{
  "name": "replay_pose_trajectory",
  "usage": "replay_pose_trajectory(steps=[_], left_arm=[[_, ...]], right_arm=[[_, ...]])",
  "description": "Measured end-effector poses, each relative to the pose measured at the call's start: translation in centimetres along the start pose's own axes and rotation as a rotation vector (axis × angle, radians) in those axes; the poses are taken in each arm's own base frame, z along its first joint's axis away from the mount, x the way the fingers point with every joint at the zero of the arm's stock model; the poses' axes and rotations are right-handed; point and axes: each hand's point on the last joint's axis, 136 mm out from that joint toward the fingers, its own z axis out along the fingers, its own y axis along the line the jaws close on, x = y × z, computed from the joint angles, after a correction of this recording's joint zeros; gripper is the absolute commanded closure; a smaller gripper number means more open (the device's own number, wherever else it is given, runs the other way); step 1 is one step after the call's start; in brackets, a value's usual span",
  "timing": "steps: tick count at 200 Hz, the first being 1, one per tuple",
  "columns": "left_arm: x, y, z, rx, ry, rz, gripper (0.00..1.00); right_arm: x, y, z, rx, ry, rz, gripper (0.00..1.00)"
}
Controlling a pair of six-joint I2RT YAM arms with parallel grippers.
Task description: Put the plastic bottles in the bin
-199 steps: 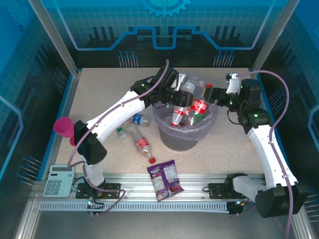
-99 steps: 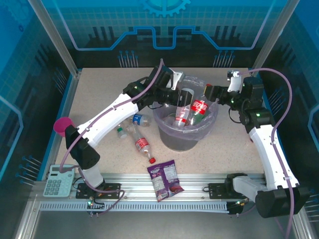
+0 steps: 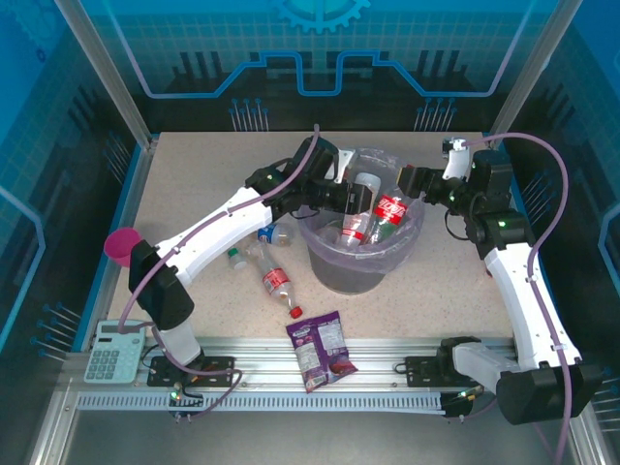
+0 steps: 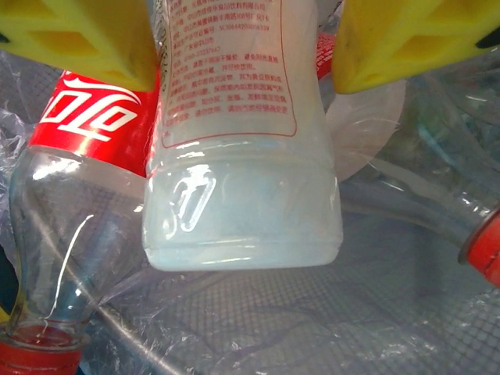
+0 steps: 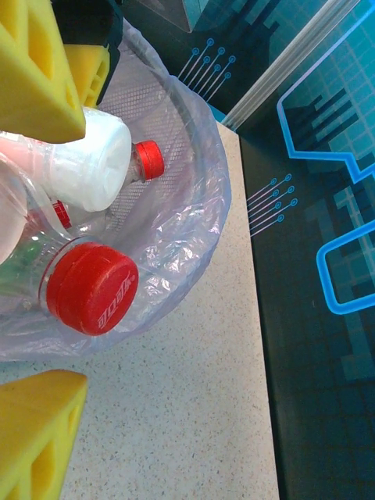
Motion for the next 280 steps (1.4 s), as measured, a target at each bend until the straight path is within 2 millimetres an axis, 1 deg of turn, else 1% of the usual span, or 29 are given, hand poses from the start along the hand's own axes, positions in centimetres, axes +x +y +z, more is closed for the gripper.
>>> replay_pose_trajectory(steps=[19, 33, 46, 64, 85, 93, 106, 121, 132, 137, 148, 159, 176, 210, 229, 242, 261, 280], left_arm=[[-0.6, 0.2, -0.6, -0.006, -0.011, 0.009, 0.24], [-1.4, 0.4, -1.7, -0.015, -0.035, 0.016, 0.15], [-2.4, 0.9, -3.0, -0.027, -0.068, 0.022, 0.07], [-3.9, 1.8, -5.9, -0.055, -0.133, 0.019, 0.05], [-5.8, 3.5, -10.2, -0.102, -0.236, 0.003, 0.05], [-6.3, 4.5, -12.1, -0.132, -0.277, -0.011, 0.05], [-6.6, 6.8, -14.9, -0.200, -0.334, -0.045, 0.05], [-6.1, 10.7, -17.7, -0.306, -0.381, -0.116, 0.07], [-5.2, 13.6, -19.0, -0.377, -0.391, -0.174, 0.08], [-4.5, 15.3, -19.5, -0.416, -0.391, -0.208, 0.08], [-3.0, 18.3, -19.7, -0.484, -0.369, -0.274, 0.08], [-1.3, 20.8, -19.2, -0.538, -0.324, -0.325, 0.08], [1.3, 24.4, -17.3, -0.613, -0.236, -0.405, 0.07], [6.1, 30.4, -13.7, -0.749, -0.061, -0.507, 0.03], [8.4, 32.8, -12.3, -0.806, 0.008, -0.560, 0.02], [9.8, 33.9, -11.6, -0.831, 0.035, -0.594, 0.03], [11.7, 35.1, -11.1, -0.863, 0.059, -0.641, 0.03], [13.0, 36.1, -10.9, -0.880, 0.051, -0.688, 0.06]], right_arm=[[0.0, 0.0, 0.0, 0.000, 0.000, 0.001, 0.23], [0.0, 0.0, 0.0, 0.000, 0.001, 0.000, 0.23], [0.0, 0.0, 0.0, 0.000, 0.000, 0.000, 0.23], [0.0, 0.0, 0.0, 0.003, 0.000, 0.000, 0.23], [0.0, 0.0, 0.0, 0.003, 0.000, 0.000, 0.23], [0.0, 0.0, 0.0, 0.003, 0.000, 0.000, 0.23], [0.0, 0.0, 0.0, 0.003, 0.000, 0.000, 0.23], [0.0, 0.0, 0.0, 0.003, 0.000, 0.000, 0.23], [0.0, 0.0, 0.0, 0.003, 0.000, 0.000, 0.23], [0.0, 0.0, 0.0, 0.003, -0.001, 0.000, 0.23], [0.0, -0.1, 0.1, 0.003, 0.001, 0.000, 0.23], [0.0, -0.1, 0.2, 0.003, 0.003, 0.001, 0.23], [0.2, -0.3, 0.5, 0.004, 0.010, 0.004, 0.23], [0.3, -0.3, 0.6, 0.004, 0.015, 0.002, 0.23], [0.4, -0.4, 0.6, 0.009, 0.018, -0.004, 0.23], [0.4, -0.4, 0.6, 0.008, 0.018, -0.011, 0.23], [0.4, -0.4, 0.6, 0.009, 0.019, -0.017, 0.23], [0.5, -0.5, 0.6, 0.010, 0.022, -0.021, 0.23]])
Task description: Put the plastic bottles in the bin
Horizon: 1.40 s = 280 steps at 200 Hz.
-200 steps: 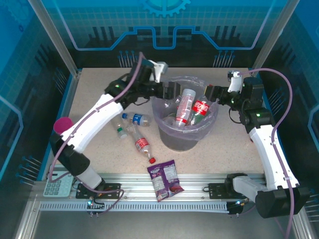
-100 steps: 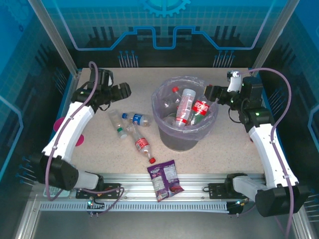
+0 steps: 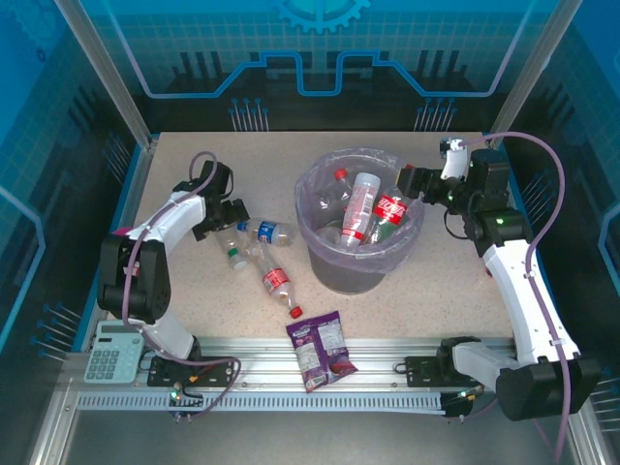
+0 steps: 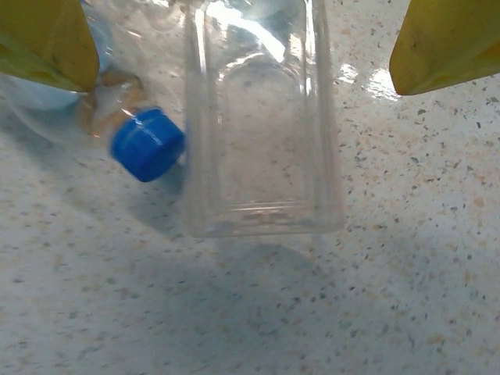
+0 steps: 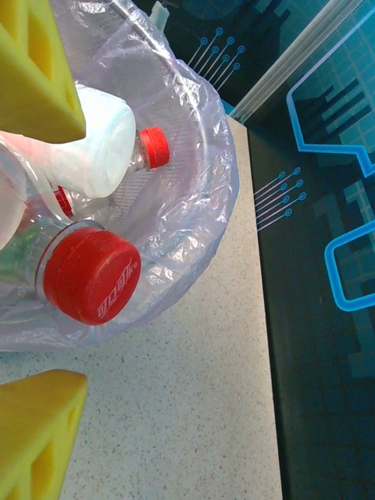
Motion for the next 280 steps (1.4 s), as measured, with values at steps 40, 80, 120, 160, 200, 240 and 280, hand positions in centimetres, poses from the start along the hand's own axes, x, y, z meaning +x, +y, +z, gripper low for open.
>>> replay_pose_trajectory(steps=[40, 80, 120, 160, 200, 240, 280], left_arm=[[0.2, 1.0, 2.5, -0.020, 0.003, -0.083, 0.11], [0.7, 1.5, 4.3, -0.046, 0.011, -0.111, 0.27], [0.3, 1.4, 4.3, -0.045, -0.013, -0.134, 0.40], [-0.4, 1.5, 3.1, -0.039, -0.047, -0.137, 0.41], [-2.2, 0.4, -1.8, 0.018, -0.113, -0.088, 0.41], [-7.1, -6.1, -15.1, 0.261, -0.373, 0.053, 0.48], [-6.7, -10.5, -28.4, 0.515, -0.612, 0.212, 0.55]], right_arm=[[0.1, 0.0, 0.0, 0.001, 0.003, 0.001, 0.23], [0.4, -0.3, 0.2, 0.005, 0.011, 0.002, 0.23], [0.4, -0.4, 0.1, 0.008, 0.010, 0.004, 0.23], [0.4, -0.4, 0.2, 0.008, 0.010, 0.005, 0.23], [0.5, -0.5, 0.4, 0.005, 0.017, 0.008, 0.23], [0.4, -0.3, 0.5, -0.004, 0.011, 0.016, 0.23], [0.6, -0.4, 0.5, -0.003, 0.014, 0.021, 0.23]])
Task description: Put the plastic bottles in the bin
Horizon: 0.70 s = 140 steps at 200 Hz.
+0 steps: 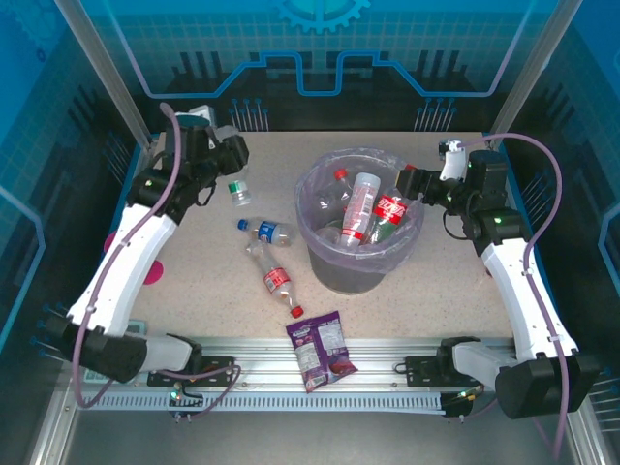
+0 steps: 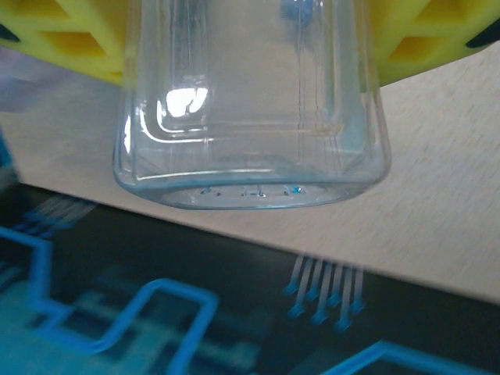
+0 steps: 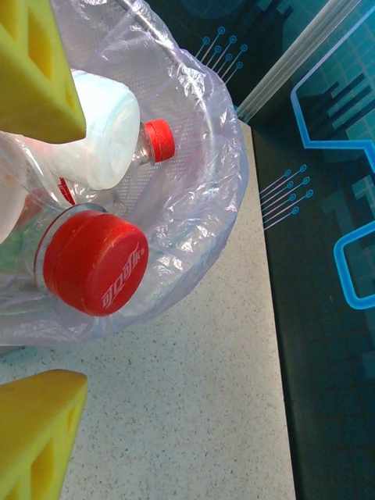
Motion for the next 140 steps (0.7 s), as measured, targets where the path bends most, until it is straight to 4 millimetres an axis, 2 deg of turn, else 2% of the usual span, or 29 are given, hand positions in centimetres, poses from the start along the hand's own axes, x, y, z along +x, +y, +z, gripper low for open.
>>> replay_pose_trajectory(steps=[27, 63, 83, 100, 121, 140], left_arm=[[-1.6, -5.4, -3.2, 0.173, -0.059, 0.094, 0.56], [-2.2, -12.1, -4.0, 0.336, -0.064, 0.214, 0.59], [-1.0, -15.2, -2.9, 0.397, -0.029, 0.269, 0.61], [1.0, -17.4, -1.2, 0.427, 0.020, 0.309, 0.63], [4.0, -19.1, 0.9, 0.440, 0.088, 0.342, 0.65], [6.1, -19.9, 2.5, 0.438, 0.138, 0.355, 0.65]], right_arm=[[0.0, 0.1, 0.0, -0.002, 0.001, -0.001, 0.23], [0.2, 0.5, 0.1, -0.012, 0.007, -0.003, 0.23], [0.3, 0.7, 0.2, -0.015, 0.009, -0.005, 0.23], [0.3, 0.7, 0.2, -0.014, 0.009, -0.006, 0.23], [0.3, 0.7, 0.2, -0.011, 0.008, -0.004, 0.23], [0.3, 0.7, 0.2, -0.012, 0.008, -0.004, 0.23]])
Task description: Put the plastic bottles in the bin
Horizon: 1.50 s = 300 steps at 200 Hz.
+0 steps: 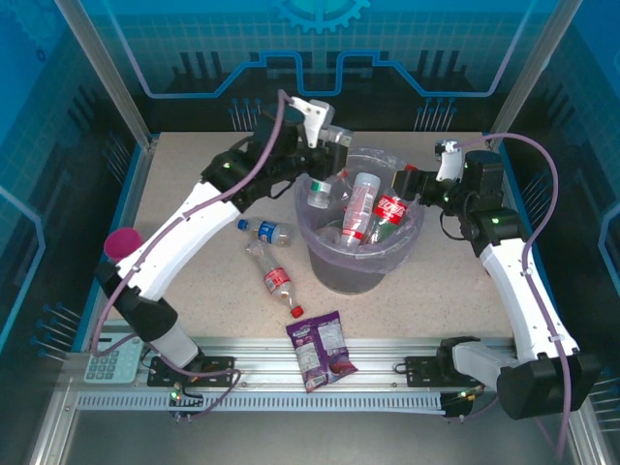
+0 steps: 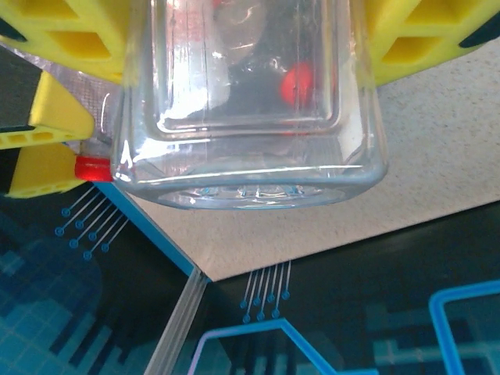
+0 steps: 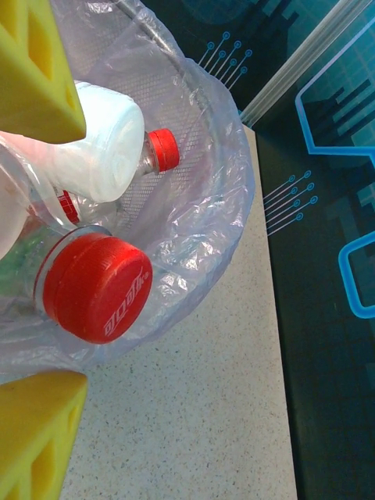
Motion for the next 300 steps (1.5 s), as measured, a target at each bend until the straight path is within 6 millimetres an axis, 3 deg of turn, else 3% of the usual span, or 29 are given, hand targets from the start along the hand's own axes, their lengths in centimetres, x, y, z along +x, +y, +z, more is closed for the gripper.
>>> replay_pose_trajectory(steps=[67, 90, 103, 127, 154, 184, 243, 300], left_arm=[[3.9, 0.7, 2.8, -0.035, 0.094, -0.071, 0.65], [5.6, 1.2, 3.6, -0.052, 0.133, -0.121, 0.61], [6.7, 1.4, 4.3, -0.060, 0.158, -0.147, 0.53], [8.3, 1.5, 5.2, -0.064, 0.197, -0.163, 0.24], [8.0, 0.9, 5.1, -0.050, 0.192, -0.157, 0.15], [6.6, 0.8, 4.5, -0.055, 0.155, -0.135, 0.17], [4.7, 0.7, 2.7, -0.057, 0.096, -0.115, 0.44], [7.6, 0.5, 4.1, -0.053, 0.142, -0.163, 0.54]], right_arm=[[-0.1, 0.1, -0.2, -0.001, -0.005, -0.002, 0.23], [0.1, 0.0, -0.1, 0.000, -0.001, 0.000, 0.23], [0.3, -0.1, 0.0, 0.001, 0.003, 0.001, 0.23], [0.3, -0.1, 0.0, 0.001, 0.002, 0.001, 0.23], [0.3, -0.1, 0.0, 0.001, 0.002, 0.001, 0.23], [0.3, -0.1, 0.0, 0.002, 0.002, 0.001, 0.23], [0.3, -0.1, 0.0, 0.001, 0.003, 0.001, 0.23], [0.3, -0.1, 0.0, 0.001, 0.003, 0.001, 0.23]])
